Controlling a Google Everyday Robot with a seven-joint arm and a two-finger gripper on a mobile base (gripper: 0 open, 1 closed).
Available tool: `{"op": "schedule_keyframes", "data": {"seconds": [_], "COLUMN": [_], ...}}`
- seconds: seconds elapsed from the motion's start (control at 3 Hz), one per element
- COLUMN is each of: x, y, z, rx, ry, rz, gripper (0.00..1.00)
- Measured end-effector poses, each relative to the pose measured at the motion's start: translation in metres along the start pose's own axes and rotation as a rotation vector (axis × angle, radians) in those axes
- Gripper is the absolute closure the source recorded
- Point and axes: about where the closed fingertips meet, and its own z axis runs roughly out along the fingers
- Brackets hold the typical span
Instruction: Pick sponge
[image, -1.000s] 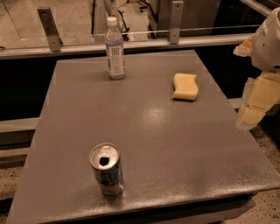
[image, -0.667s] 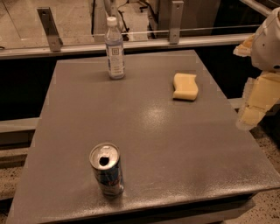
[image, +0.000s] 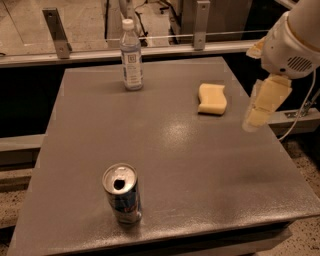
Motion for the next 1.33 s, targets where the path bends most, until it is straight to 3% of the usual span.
{"op": "schedule_keyframes", "data": {"seconds": [0.33, 0.67, 1.33], "x": [-0.009, -0.007, -0.005], "y": [-0.049, -0.085, -0.104], "z": [0.053, 0.098, 0.161], "rx": [0.010, -0.003, -0.070], "ry": [-0.045, -0.090, -0.163], "rz": [0.038, 0.114, 0.248], "gripper": [0.00, 0.00, 0.02]}}
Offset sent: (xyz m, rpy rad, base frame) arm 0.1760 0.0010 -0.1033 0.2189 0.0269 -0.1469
